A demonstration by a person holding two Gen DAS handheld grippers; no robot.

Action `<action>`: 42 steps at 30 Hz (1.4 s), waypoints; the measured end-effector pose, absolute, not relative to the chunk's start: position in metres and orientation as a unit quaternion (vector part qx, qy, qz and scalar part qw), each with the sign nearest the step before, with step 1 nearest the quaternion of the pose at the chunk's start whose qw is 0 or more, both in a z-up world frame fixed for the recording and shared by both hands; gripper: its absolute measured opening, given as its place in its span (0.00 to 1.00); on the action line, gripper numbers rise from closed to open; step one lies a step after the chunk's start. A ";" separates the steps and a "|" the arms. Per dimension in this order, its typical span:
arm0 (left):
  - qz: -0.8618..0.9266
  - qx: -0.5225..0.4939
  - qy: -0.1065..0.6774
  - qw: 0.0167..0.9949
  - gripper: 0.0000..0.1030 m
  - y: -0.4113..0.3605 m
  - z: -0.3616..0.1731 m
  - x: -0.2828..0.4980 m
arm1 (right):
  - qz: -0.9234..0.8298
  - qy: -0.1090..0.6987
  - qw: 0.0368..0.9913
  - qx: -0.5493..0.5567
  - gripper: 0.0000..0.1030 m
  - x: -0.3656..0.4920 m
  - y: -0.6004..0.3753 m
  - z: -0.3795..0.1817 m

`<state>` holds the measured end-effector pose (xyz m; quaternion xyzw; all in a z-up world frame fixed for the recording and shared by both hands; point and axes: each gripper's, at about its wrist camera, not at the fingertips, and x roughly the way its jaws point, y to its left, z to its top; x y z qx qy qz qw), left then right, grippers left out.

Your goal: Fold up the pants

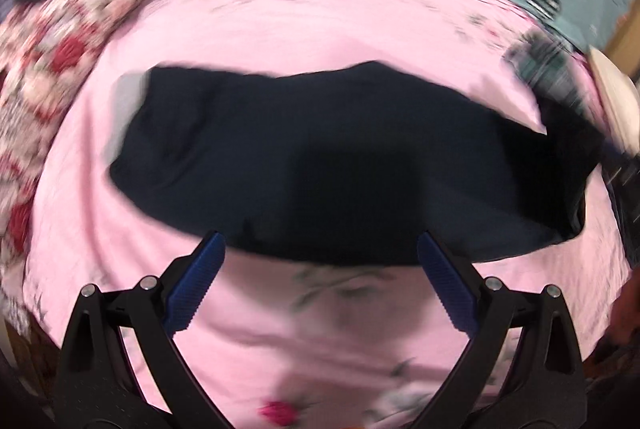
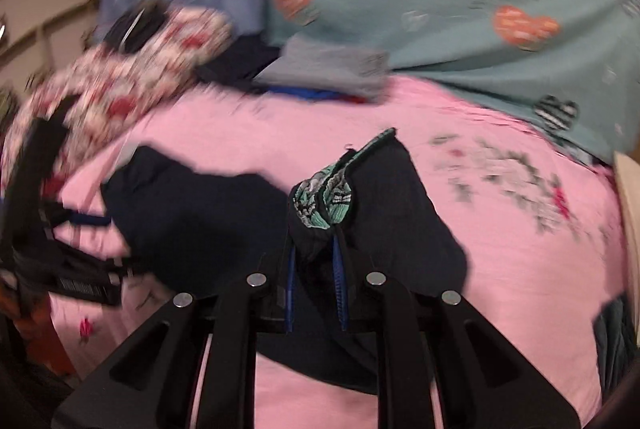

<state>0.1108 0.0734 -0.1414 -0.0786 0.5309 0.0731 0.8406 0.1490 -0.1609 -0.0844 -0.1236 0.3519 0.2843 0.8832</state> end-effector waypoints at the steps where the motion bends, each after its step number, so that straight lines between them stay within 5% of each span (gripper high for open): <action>1: 0.080 -0.085 0.534 0.838 0.96 0.083 -0.143 0.106 | 0.297 0.367 0.869 -0.147 0.16 0.146 -0.142 -0.102; 4: 0.099 -0.105 0.539 0.830 0.96 0.108 -0.148 0.093 | 0.314 0.435 0.817 -0.211 0.26 0.137 -0.103 -0.161; 6: 0.105 -0.114 0.539 0.828 0.96 0.118 -0.150 0.089 | 0.316 0.406 0.824 -0.238 0.52 0.124 -0.096 -0.159; 7: 0.107 -0.115 0.538 0.828 0.96 0.122 -0.150 0.088 | 0.326 0.412 0.817 -0.238 0.54 0.122 -0.095 -0.154; 14: 0.085 -0.095 0.525 0.842 0.96 0.110 -0.144 0.095 | 0.341 0.440 0.829 -0.053 0.54 0.146 -0.156 -0.100; 17: 0.063 -0.076 0.520 0.849 0.96 0.093 -0.141 0.101 | 0.312 0.477 0.821 0.032 0.28 0.174 -0.179 -0.109; 25: -0.052 -0.028 0.473 0.879 0.95 0.020 -0.110 0.128 | 0.288 0.509 0.811 -0.033 0.30 0.174 -0.152 -0.166; 31: -0.168 -0.003 0.426 0.889 0.95 -0.046 -0.096 0.164 | 0.320 0.510 0.798 0.028 0.40 0.178 -0.171 -0.172; 42: -0.094 0.012 0.529 0.843 0.95 -0.028 -0.195 0.192 | 0.262 0.491 0.826 0.090 0.40 0.162 -0.264 -0.137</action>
